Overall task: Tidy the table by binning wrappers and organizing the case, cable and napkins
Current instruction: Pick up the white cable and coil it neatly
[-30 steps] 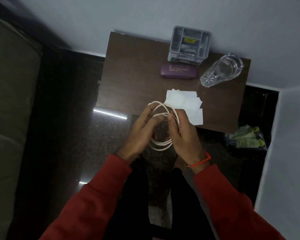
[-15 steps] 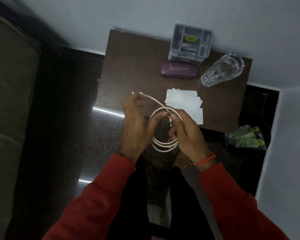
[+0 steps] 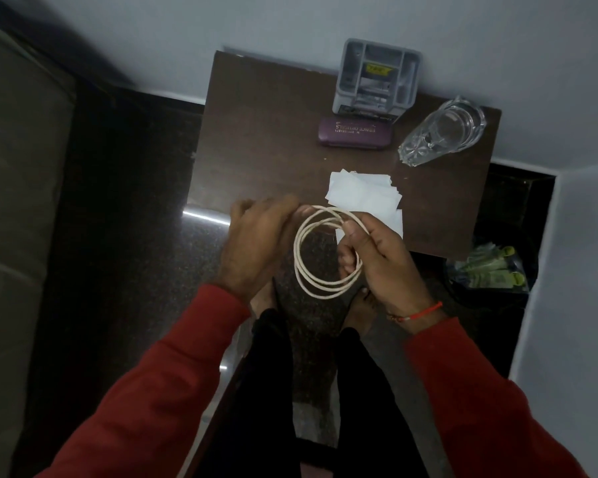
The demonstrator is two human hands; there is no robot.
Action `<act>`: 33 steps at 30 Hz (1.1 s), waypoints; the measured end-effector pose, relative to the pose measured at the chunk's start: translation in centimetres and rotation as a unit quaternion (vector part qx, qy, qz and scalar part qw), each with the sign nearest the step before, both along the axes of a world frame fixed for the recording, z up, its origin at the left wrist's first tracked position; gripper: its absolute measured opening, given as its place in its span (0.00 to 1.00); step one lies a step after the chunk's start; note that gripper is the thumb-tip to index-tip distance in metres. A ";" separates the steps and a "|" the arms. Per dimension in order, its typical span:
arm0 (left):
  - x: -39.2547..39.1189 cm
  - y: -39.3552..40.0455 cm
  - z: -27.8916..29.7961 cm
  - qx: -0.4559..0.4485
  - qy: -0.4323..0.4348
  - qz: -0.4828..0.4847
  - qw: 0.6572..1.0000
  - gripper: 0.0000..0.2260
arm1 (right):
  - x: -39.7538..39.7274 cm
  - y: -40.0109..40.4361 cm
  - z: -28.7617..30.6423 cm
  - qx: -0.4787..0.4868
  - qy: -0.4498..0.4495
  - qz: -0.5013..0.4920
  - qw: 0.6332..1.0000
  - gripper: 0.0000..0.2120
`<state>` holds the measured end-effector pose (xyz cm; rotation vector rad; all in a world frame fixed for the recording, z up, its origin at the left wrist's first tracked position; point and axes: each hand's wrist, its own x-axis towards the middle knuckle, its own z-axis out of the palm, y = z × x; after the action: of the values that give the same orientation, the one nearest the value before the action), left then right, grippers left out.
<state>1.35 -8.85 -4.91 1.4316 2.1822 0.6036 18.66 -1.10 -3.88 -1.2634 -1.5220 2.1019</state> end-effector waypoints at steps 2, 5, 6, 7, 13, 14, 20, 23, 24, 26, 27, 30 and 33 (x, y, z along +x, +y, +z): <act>-0.2 0.3 -0.2 0.052 -0.078 0.068 0.993 0.16 | 0.0 0.0 0.1 -0.037 0.032 -0.015 0.999 0.11; 0.0 0.8 0.4 0.120 -0.186 0.224 0.949 0.12 | -0.2 -0.3 0.6 -0.115 0.085 -0.026 0.989 0.11; 0.1 0.9 0.5 0.130 -0.218 0.269 0.929 0.11 | -0.3 -0.3 0.8 -0.136 0.096 -0.027 0.986 0.11; 0.1 0.9 0.5 0.130 -0.248 0.300 0.912 0.10 | -0.4 -0.4 1.1 -0.152 0.104 -0.031 0.982 0.11; 2.4 -0.3 -0.5 0.015 -0.419 0.278 0.864 0.07 | -1.4 0.1 1.8 -0.208 0.163 -0.177 0.948 0.15; 2.9 -0.4 -0.4 0.004 -0.449 0.286 0.847 0.07 | -1.5 0.3 1.7 -0.208 0.162 -0.197 0.944 0.16; 3.0 -0.1 0.4 -0.004 -0.631 0.352 0.691 0.08 | -1.6 0.4 1.0 -0.112 0.074 -0.194 0.972 0.13; 1.9 0.4 0.7 0.009 -0.658 0.375 0.653 0.08 | -1.2 0.1 0.9 -0.083 0.050 -0.175 0.980 0.13; 1.8 0.5 0.8 0.005 -0.673 0.367 0.642 0.08 | -1.2 -0.1 1.0 -0.082 0.048 -0.175 0.980 0.13; 2.2 0.6 1.4 -0.017 -0.714 0.334 0.615 0.09 | -1.4 -0.3 1.3 -0.072 0.038 -0.183 0.980 0.13; 2.6 0.5 1.4 -0.025 -0.722 0.318 0.614 0.10 | -1.5 -0.3 1.4 -0.059 0.024 -0.186 0.981 0.14; 3.2 0.0 1.4 -0.033 -0.724 0.287 0.626 0.11 | -1.5 -0.3 1.6 0.008 -0.025 -0.182 0.983 0.13; 3.0 -0.4 1.2 -0.035 -0.714 0.278 0.642 0.15 | -1.4 -0.6 1.9 0.029 -0.040 -0.174 0.983 0.12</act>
<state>4.37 -9.21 -3.74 -0.1159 1.1212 1.2344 17.30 -1.66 -1.99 -1.4848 -1.2697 1.7927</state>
